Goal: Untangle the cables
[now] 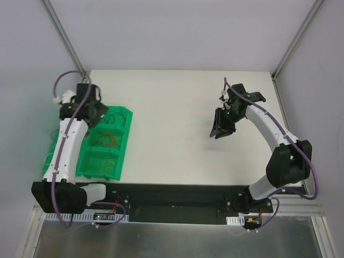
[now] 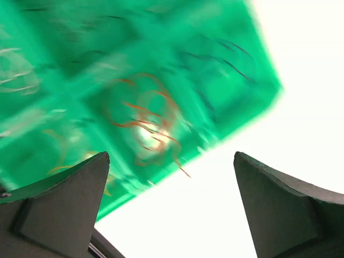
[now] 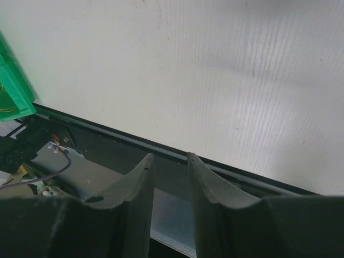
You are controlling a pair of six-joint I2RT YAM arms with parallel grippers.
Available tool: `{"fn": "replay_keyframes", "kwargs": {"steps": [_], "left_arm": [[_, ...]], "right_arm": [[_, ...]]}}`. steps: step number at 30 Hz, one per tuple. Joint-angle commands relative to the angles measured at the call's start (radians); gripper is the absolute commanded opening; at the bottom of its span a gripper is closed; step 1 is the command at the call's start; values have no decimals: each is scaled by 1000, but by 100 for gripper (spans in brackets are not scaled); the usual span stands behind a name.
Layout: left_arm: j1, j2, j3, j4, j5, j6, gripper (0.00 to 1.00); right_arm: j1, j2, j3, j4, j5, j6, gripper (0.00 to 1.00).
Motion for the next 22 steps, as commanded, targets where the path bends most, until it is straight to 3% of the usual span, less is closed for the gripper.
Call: {"fn": "replay_keyframes", "kwargs": {"steps": [1, 6, 8, 10, 13, 14, 20, 22], "left_arm": [[-424, 78, 151, 68, -81, 114, 99], [-902, 242, 391, 246, -197, 557, 99], [-991, 244, 443, 346, -143, 676, 99], [-1024, 213, 463, 476, 39, 740, 99], [-1025, 138, 437, 652, 333, 786, 99], [-1027, 118, 431, 692, 372, 796, 99], [-1027, 72, 501, 734, 354, 863, 99], [-1025, 55, 515, 736, 316, 892, 99]], "right_arm": [[20, -62, 49, -11, 64, -4, 35], [26, -270, 36, 93, 150, 8, 40], [27, -371, 40, 139, 201, 2, 45], [29, -460, 62, 179, 268, -20, 54], [27, -562, 115, 202, 392, -14, 85], [29, -582, 144, 195, 450, -14, 90], [29, -637, 330, 161, 627, -23, 100], [26, -659, 379, 190, 634, -50, 96]]}}
